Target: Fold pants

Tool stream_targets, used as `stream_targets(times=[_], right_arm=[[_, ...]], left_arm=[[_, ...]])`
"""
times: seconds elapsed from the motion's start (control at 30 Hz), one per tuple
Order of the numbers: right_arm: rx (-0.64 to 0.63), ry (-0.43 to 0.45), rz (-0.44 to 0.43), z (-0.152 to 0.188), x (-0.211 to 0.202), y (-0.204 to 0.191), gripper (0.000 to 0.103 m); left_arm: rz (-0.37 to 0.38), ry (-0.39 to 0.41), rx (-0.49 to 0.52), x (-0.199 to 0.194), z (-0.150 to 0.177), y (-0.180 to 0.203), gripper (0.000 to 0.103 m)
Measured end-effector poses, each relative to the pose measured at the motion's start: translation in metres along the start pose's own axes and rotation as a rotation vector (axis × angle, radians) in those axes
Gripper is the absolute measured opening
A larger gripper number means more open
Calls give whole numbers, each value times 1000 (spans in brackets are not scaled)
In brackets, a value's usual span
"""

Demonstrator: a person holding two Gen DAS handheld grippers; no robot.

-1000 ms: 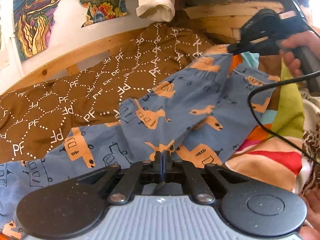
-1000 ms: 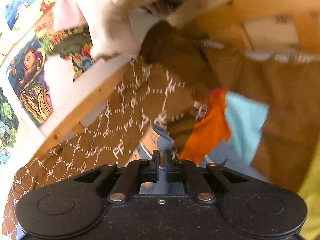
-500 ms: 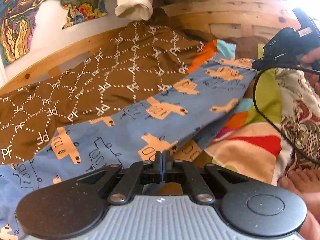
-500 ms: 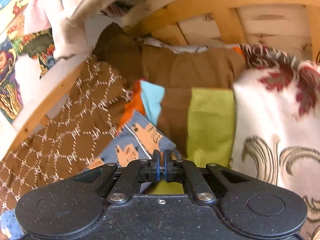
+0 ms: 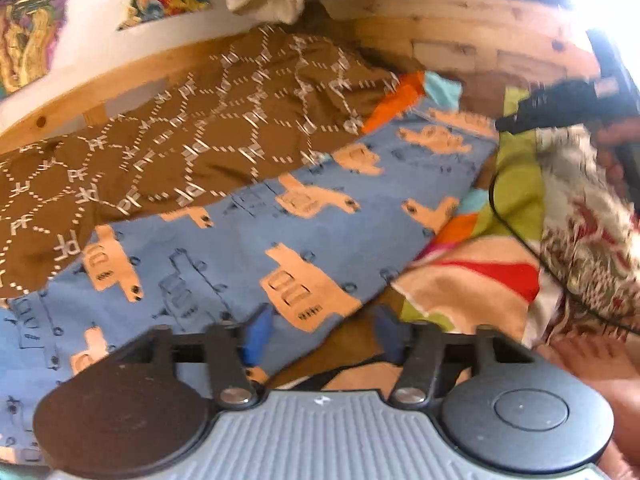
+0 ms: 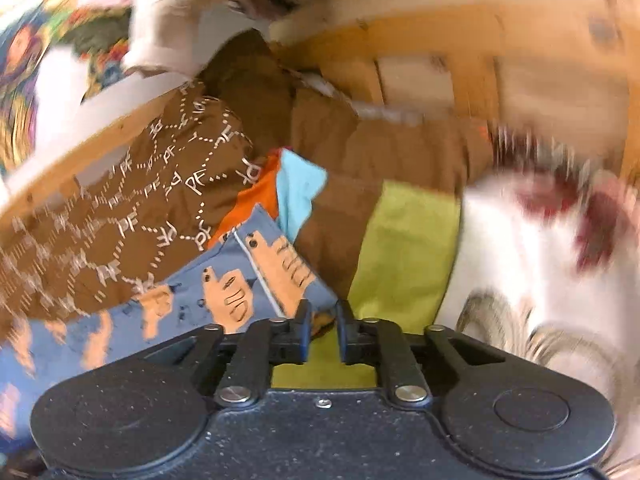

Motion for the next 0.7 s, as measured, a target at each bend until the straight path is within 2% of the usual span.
stream_targets(times=[0.07, 0.13, 0.17, 0.23, 0.27, 0.3, 0.37, 0.43, 0.57, 0.6, 0.63, 0.67, 0.7], right_arm=[[-108, 30, 23, -2, -2, -13, 53], [-200, 37, -7, -3, 1, -29, 65], [-261, 42, -13, -3, 4, -40, 68], [-362, 66, -28, -3, 10, -60, 75], [-405, 67, -60, -4, 15, -70, 81], [-438, 52, -99, -4, 23, -79, 82], [-463, -5, -182, -7, 44, -94, 82], [-455, -65, -282, -7, 67, -107, 82], [-432, -145, -419, -4, 99, -125, 78], [-443, -154, -444, -3, 103, -127, 78], [-460, -164, -455, -3, 108, -129, 77], [-479, -179, -455, -4, 113, -129, 75], [-496, -192, -452, -4, 117, -127, 73]], left_arm=[[-10, -6, -39, -5, -5, -15, 66], [-71, -22, -70, -3, -12, -38, 67], [-119, -33, -80, 0, -16, -51, 68], [-264, -67, -92, 13, -24, -80, 70], [-332, -83, -101, 20, -29, -95, 71], [-394, -98, -118, 29, -34, -112, 71], [-447, -120, -171, 48, -43, -143, 72], [-424, -141, -200, 67, -52, -162, 72], [-227, -210, -200, 98, -62, -180, 69], [-196, -232, -187, 106, -63, -181, 50], [-199, -249, -163, 112, -63, -180, 26], [-215, -259, -135, 118, -64, -179, 21], [-240, -257, -114, 121, -65, -177, 10]])
Point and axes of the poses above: each gripper's, at about its wrist camera, not at the fingertips, and x roughly the way its jaws point, y to its right, z to its underside, the point moved 2 cm from there along x, roughly the way its jaws point, and after that the axes turned 9 degrees about -z, right-handed, at the moved point
